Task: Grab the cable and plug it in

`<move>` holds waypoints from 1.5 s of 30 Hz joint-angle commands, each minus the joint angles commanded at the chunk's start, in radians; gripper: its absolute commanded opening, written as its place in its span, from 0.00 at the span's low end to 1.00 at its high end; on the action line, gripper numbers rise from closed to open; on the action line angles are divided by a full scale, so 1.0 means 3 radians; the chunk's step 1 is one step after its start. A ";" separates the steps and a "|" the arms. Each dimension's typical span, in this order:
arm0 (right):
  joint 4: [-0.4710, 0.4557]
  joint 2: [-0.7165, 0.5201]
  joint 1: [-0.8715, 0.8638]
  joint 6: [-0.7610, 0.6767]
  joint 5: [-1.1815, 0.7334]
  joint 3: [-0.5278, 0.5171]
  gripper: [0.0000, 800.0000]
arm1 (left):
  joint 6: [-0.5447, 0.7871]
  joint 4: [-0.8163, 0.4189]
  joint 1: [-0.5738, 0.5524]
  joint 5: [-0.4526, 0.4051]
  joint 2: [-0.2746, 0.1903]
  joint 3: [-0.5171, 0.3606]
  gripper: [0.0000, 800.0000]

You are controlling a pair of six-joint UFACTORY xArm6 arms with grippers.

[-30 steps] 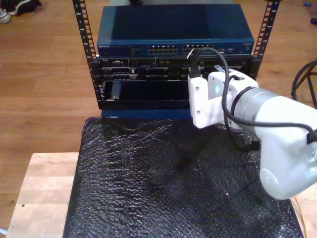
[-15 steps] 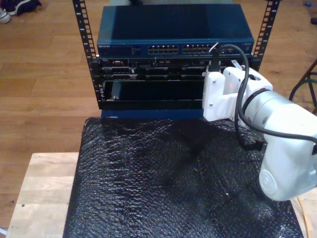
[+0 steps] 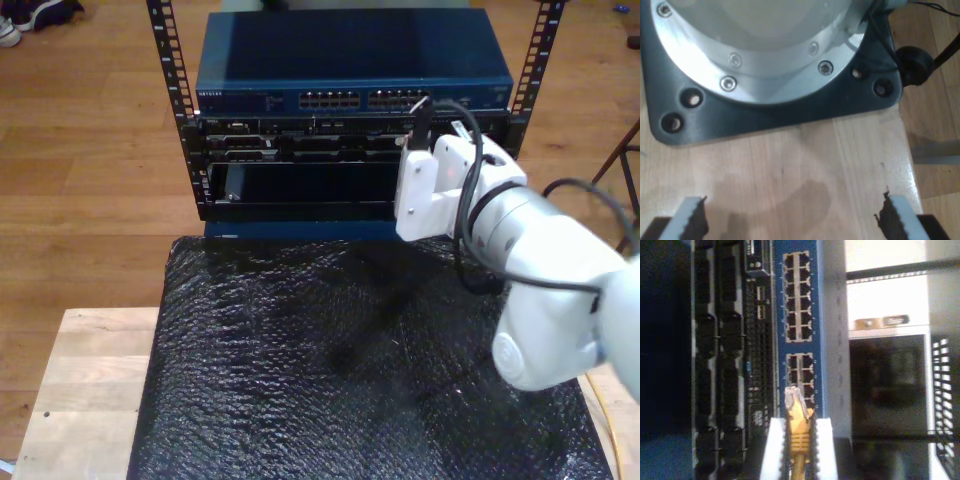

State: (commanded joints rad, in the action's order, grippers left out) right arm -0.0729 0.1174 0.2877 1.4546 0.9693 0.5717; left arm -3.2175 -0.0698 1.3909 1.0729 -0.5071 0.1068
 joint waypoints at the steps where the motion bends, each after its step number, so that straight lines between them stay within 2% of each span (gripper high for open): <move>1: 0.0046 0.0031 0.0005 0.0041 0.0056 0.0005 0.00 | 0.0000 0.0005 0.0000 0.0000 0.0000 0.0000 1.00; 4: 0.0261 0.0092 0.0051 0.0235 0.0194 0.0031 0.00 | 0.0000 0.0000 0.0000 0.0000 0.0000 0.0000 1.00; 9: 0.0716 0.0460 0.0225 0.0609 0.0573 0.0312 0.00 | 0.0000 0.0000 0.0000 0.0000 0.0000 0.0000 1.00; 15: 0.1043 0.0665 0.0266 0.0839 0.0808 0.0563 0.00 | 0.0000 0.0000 0.0000 0.0000 0.0000 0.0000 1.00; 28: 0.1437 0.0905 0.0435 0.0946 0.1146 0.0578 0.00 | 0.0000 0.0000 0.0000 0.0000 0.0000 0.0000 1.00; 41: 0.1621 0.1381 0.0435 0.0951 0.1258 0.1100 0.00 | 0.0000 0.0000 0.0000 0.0000 0.0000 0.0000 1.00; 45: 0.1765 0.1478 0.0435 0.1013 0.1258 0.1212 0.00 | 0.0000 0.0000 0.0000 0.0000 0.0000 0.0000 1.00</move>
State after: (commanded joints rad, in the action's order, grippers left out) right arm 0.4565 0.5608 0.4181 1.7584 1.3468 0.9354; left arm -3.2175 -0.0698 1.3909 1.0729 -0.5071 0.1068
